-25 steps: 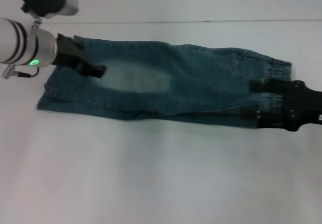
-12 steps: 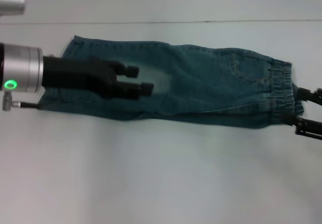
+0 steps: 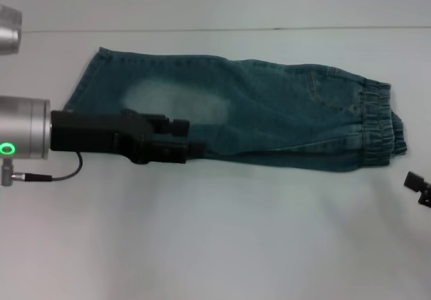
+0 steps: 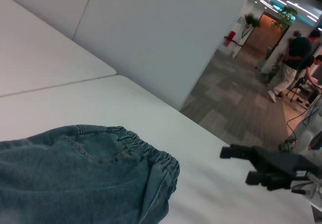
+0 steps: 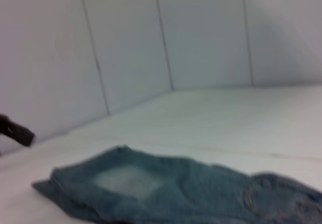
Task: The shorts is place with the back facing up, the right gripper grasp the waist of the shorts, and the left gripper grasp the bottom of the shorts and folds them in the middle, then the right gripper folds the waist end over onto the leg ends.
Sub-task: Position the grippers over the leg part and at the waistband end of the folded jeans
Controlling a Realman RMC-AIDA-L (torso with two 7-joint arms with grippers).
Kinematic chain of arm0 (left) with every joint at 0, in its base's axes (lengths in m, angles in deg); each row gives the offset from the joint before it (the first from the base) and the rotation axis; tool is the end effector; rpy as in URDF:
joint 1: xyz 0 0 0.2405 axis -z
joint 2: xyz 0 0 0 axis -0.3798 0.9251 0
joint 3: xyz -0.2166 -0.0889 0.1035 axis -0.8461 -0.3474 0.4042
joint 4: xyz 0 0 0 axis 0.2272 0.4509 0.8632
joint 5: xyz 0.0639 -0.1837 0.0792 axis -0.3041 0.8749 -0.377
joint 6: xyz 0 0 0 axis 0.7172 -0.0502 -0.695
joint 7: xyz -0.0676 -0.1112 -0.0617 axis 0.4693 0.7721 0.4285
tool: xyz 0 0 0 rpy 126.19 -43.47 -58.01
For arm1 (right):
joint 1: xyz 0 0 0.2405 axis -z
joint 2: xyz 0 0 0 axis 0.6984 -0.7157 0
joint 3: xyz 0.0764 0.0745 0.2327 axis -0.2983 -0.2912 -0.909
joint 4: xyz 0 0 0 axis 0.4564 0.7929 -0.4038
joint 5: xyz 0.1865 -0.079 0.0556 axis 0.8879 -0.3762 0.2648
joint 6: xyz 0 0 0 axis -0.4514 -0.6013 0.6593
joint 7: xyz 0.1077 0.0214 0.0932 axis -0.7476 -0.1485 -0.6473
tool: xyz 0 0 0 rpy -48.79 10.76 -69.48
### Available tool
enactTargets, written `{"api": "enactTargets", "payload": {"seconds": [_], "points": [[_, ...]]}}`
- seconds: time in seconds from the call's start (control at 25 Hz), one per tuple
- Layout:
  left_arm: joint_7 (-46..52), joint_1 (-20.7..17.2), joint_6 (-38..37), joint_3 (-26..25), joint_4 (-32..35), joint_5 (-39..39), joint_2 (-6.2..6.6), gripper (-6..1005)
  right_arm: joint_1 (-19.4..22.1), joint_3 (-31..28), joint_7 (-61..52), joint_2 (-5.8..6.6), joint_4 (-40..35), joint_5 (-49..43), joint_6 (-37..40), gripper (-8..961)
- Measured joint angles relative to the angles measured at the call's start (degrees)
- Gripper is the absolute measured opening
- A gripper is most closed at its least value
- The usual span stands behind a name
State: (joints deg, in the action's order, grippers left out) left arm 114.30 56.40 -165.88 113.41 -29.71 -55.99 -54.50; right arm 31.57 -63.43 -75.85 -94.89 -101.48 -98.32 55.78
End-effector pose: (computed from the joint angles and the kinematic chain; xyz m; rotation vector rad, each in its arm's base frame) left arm -0.2142 0.3368 0.0088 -2.8770 -0.9292 -0.6669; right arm 0.3718 0.2256 0.0436 -2.2218 0.7150 0.7359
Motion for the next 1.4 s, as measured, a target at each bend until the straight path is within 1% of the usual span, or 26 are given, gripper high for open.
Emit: {"api": "enactTargets", "payload": {"seconds": [0.24, 0.44, 0.72, 0.96, 1.16, 1.4], "points": [[-3.42, -0.15, -0.52, 1.19, -1.23, -0.16, -0.75, 731, -1.1, 0.43, 3.87, 0.01, 3.94, -1.34, -7.94, 916], [-4.44, 0.69, -0.69, 4.44, -4.02, -0.15, -0.54, 732, -2.93, 1.18, 4.06, 0.07, 4.54, -1.45, -13.28, 915], [-4.5, 1.27, -0.44, 5.0, -4.31, 0.26, -0.85, 731, -5.86, 5.0, 3.84, 0.54, 4.43, -1.55, -15.43, 914], [-4.53, 1.47, -0.02, 5.08, -4.46, 0.31, -1.32, 730, -8.06, 8.52, 2.81, 0.51, 4.16, -1.73, -18.31, 914], [-4.59, 1.24, 0.0, 5.05, -4.47, 0.38, -1.46, 728, -8.6, 9.31, 1.41, 0.48, 3.9, -1.76, -20.2, 913], [-4.75, 1.41, 0.43, 5.11, -4.45, 0.43, -1.65, 727, -9.73, 11.93, 1.32, 0.64, 4.36, -1.89, -21.77, 913]]}}
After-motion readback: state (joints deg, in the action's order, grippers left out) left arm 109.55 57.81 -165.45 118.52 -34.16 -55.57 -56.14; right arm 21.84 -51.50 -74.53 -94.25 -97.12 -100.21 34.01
